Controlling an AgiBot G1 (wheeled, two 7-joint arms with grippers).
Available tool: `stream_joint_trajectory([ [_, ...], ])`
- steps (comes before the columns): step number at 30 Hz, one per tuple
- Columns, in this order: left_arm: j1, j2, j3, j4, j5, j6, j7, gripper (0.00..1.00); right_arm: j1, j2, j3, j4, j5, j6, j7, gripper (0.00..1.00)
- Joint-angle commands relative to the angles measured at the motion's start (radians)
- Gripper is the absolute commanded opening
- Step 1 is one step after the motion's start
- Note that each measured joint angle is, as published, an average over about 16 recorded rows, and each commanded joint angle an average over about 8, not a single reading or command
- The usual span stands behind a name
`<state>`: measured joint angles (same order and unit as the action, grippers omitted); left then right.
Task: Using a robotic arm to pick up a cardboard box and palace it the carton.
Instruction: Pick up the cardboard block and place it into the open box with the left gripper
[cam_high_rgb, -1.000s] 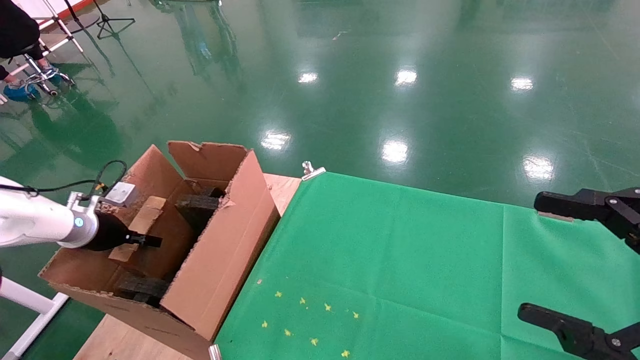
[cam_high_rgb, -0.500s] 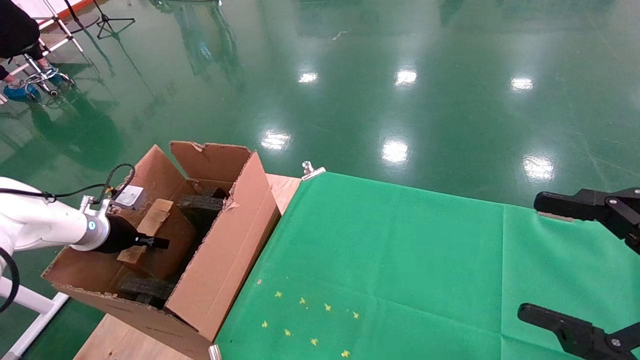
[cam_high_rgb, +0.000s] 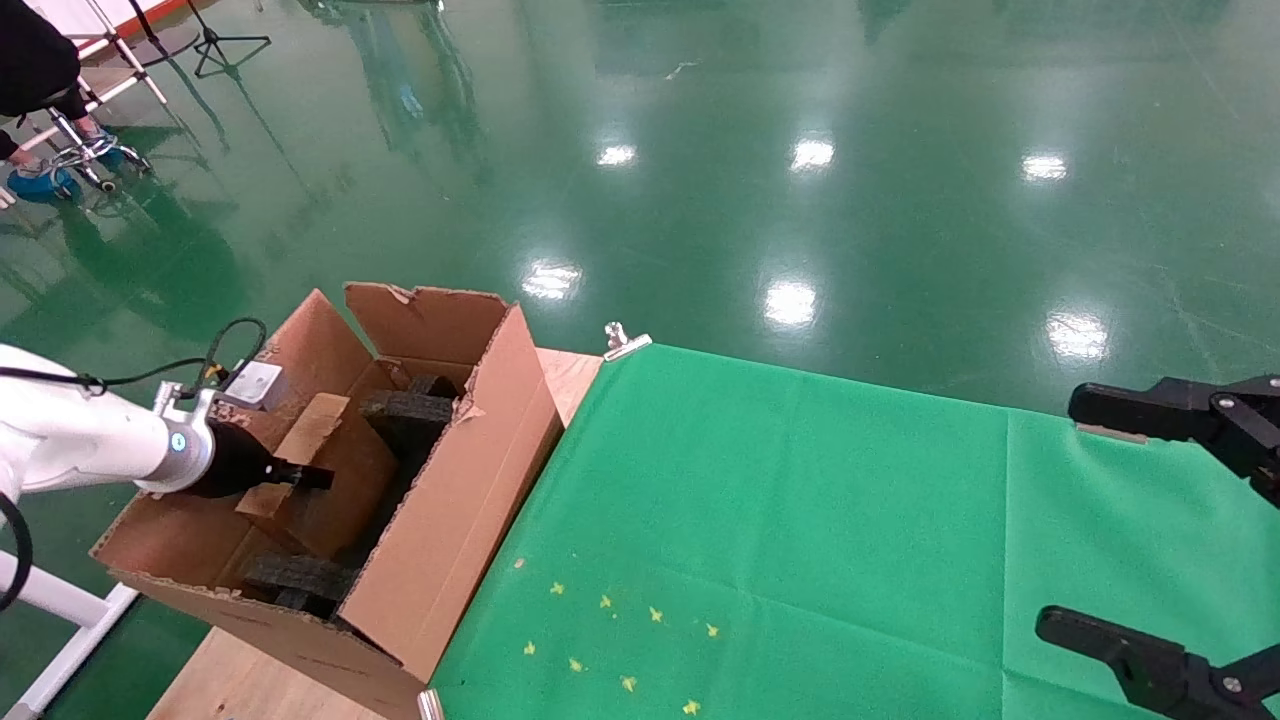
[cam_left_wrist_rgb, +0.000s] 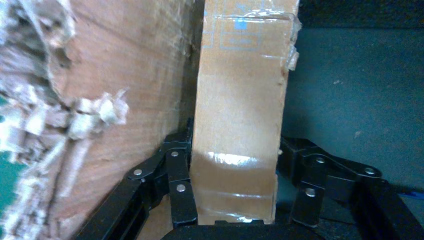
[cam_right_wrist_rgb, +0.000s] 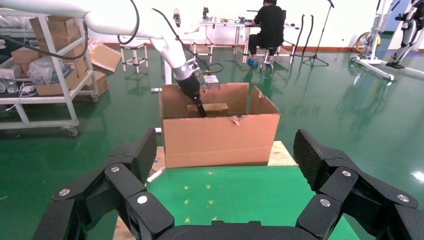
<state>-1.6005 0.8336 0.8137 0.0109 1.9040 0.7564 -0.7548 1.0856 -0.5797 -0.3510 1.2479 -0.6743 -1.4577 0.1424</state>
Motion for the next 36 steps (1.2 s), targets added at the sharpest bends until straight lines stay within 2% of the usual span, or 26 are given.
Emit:
stream_joint_trajectory([
  [1, -0.006, -0.001, 0.002, -0.001, 0.002, 0.003, 0.0, 1.0, 0.0, 0.0, 0.0, 0.0, 0.0, 0.0, 0.0, 1.0],
  [11, -0.041, -0.014, -0.005, -0.022, -0.008, 0.025, 0.011, 1.0, 0.0, 0.0, 0.0, 0.0, 0.0, 0.0, 0.0, 1.0],
  [18, -0.126, -0.06, -0.044, -0.083, -0.063, 0.1, 0.014, 1.0, 0.0, 0.0, 0.0, 0.0, 0.0, 0.0, 0.0, 1.0],
  [22, -0.189, -0.099, -0.078, -0.128, -0.114, 0.188, -0.012, 1.0, 0.0, 0.0, 0.0, 0.0, 0.0, 0.0, 0.0, 1.0],
  [27, -0.25, -0.151, -0.13, -0.183, -0.2, 0.361, -0.077, 1.0, 0.0, 0.0, 0.0, 0.0, 0.0, 0.0, 0.0, 1.0],
  [32, -0.268, -0.186, -0.181, -0.221, -0.295, 0.548, -0.161, 1.0, 0.0, 0.0, 0.0, 0.0, 0.0, 0.0, 0.0, 1.0],
  [36, -0.266, -0.197, -0.21, -0.237, -0.351, 0.642, -0.214, 1.0, 0.0, 0.0, 0.0, 0.0, 0.0, 0.0, 0.0, 1.0],
])
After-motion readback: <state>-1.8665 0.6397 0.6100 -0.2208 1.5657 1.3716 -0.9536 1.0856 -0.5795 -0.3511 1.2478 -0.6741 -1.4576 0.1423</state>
